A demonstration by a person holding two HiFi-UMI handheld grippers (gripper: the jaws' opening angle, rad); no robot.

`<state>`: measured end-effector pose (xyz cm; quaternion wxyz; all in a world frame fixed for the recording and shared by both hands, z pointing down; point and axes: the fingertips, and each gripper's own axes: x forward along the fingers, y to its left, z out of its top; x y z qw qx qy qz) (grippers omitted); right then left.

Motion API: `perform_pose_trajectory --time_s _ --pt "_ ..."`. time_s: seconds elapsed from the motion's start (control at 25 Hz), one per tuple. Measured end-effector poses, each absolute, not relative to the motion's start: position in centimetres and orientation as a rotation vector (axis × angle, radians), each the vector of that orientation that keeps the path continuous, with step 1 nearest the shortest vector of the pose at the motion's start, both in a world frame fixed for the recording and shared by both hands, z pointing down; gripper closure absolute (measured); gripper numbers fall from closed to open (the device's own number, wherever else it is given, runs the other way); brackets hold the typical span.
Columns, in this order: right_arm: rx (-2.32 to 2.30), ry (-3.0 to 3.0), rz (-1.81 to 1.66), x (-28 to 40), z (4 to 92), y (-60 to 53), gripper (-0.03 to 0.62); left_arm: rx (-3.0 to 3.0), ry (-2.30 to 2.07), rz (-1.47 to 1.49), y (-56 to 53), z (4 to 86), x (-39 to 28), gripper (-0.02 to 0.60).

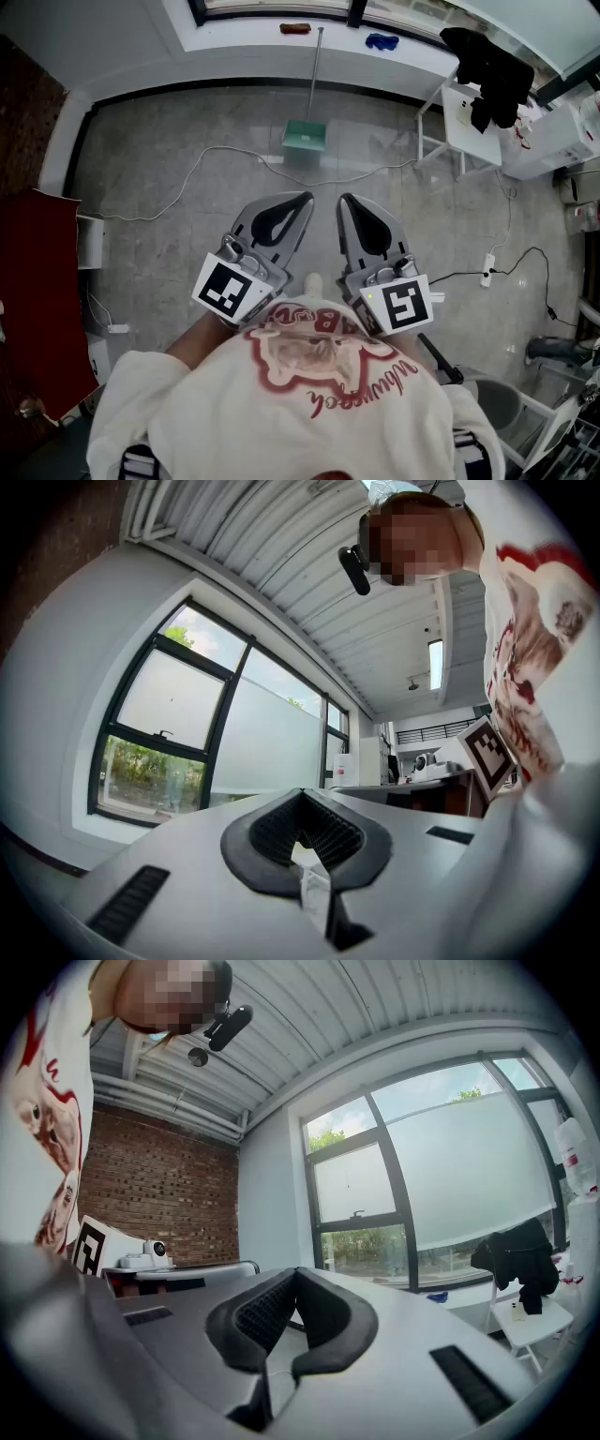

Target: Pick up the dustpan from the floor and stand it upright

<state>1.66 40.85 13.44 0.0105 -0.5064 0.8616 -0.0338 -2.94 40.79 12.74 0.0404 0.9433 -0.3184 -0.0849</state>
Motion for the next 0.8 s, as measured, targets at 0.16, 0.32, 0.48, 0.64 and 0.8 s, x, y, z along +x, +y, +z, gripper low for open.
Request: perform_pose_trajectory --time_s 0.16,0.32,0.48,0.64,0.8 --pt "-1.569 2.666 -0.105 1.4 12.9 40.6 0.569 2.892 -0.962 -0.25 40.8 12.9 -2.6 0.563" --pt "-1.572 2.658 -0.101 1.7 12.6 40.7 0.569 2.898 -0.954 -0.252 40.8 12.8 -2.2 0.563" --pt "-1.574 2.636 -0.093 2.3 12.0 41.0 0.569 2.902 -0.951 -0.249 41.1 12.7 -1.9 0.563" --pt "-1.566 2.635 -0.096 3.1 12.0 41.0 0.569 2.908 -0.958 -0.249 41.2 12.5 -1.5 0.563" --pt "-1.562 2.631 -0.093 4.0 11.9 40.9 0.569 2.909 -0.98 -0.263 41.1 12.3 -0.8 0.563"
